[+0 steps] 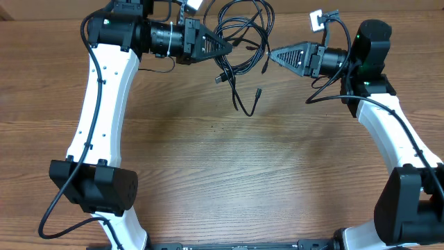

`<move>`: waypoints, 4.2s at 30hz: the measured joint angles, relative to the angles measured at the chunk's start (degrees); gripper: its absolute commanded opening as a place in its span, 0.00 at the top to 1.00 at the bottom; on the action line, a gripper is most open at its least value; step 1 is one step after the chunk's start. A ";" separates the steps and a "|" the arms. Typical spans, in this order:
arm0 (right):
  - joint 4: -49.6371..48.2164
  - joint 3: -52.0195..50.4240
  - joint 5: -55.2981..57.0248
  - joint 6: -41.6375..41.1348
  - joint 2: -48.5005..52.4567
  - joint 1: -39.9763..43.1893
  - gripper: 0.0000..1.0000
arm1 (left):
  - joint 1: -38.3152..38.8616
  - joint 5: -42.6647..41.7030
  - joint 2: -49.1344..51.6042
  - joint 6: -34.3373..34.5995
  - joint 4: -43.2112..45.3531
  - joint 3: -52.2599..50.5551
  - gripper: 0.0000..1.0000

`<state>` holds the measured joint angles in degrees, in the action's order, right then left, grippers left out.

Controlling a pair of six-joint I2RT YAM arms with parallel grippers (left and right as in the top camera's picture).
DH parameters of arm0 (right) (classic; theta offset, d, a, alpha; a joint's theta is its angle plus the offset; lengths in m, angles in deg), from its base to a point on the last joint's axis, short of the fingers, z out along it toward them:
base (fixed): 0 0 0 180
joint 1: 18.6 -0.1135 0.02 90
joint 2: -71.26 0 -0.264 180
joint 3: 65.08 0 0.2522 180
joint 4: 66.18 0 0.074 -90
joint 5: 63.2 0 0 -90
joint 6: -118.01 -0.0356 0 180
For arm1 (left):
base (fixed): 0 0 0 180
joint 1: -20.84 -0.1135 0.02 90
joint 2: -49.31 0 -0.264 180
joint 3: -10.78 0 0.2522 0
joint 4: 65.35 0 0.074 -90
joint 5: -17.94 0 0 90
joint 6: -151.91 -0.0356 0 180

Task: Untangle cables

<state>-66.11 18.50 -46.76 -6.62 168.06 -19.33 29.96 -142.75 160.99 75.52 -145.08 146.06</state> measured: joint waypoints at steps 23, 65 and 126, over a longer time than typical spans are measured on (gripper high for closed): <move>0.44 0.00 -5.09 1.18 0.00 -0.76 0.55 | 2.16 9.18 0.00 2.99 2.89 0.00 0.95; 1.99 0.02 -1.29 21.20 0.00 -0.81 0.57 | 7.04 22.47 0.00 -4.11 -5.38 0.00 0.95; 6.01 0.04 2.40 25.70 0.00 -3.08 0.96 | 8.09 38.12 0.04 -7.85 -8.22 -0.02 0.96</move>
<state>-60.10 18.54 -44.36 19.08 168.06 -22.41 38.05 -104.64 161.04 67.67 -153.30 146.04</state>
